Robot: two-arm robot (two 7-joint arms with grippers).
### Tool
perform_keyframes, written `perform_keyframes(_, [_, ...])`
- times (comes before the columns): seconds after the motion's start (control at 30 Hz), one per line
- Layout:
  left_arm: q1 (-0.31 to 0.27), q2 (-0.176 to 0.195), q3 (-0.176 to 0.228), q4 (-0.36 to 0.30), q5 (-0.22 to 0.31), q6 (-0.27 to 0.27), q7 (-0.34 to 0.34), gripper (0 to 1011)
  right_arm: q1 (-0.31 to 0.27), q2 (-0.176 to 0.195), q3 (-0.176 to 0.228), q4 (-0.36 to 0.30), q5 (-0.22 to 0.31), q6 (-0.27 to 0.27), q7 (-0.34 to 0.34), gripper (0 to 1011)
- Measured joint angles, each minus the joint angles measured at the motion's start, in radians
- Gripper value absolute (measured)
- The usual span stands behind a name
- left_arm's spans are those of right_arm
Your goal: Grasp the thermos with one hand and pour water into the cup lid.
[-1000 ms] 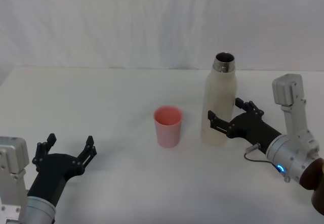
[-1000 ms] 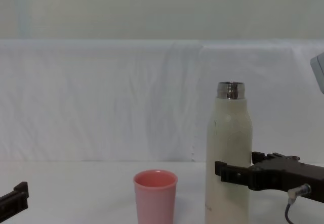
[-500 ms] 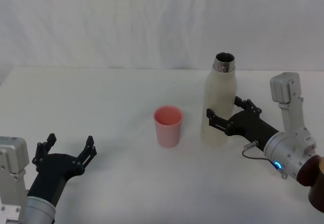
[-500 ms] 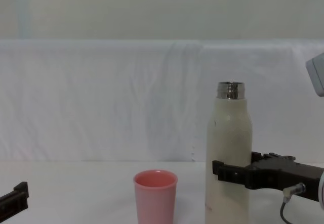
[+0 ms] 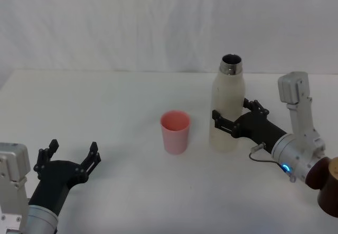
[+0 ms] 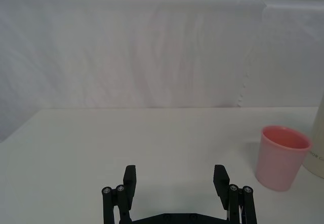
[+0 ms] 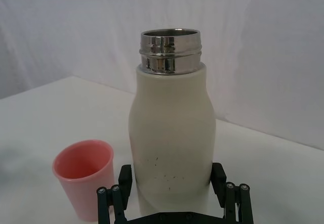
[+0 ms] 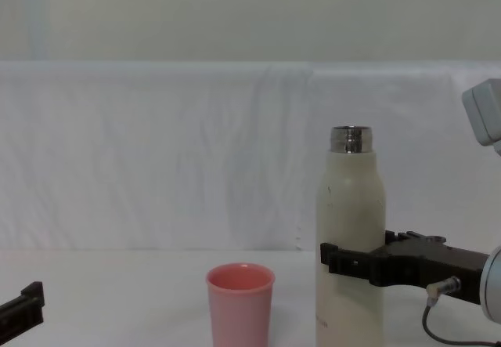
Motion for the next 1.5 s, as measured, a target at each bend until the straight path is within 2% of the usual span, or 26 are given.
perform_keyframes(1.5, [0.0,0.0,0.0,0.0,0.0,0.0,0.0,1001,0.026,-0.025,-0.002,0.05,-0.007,-0.008,-0.017,1001])
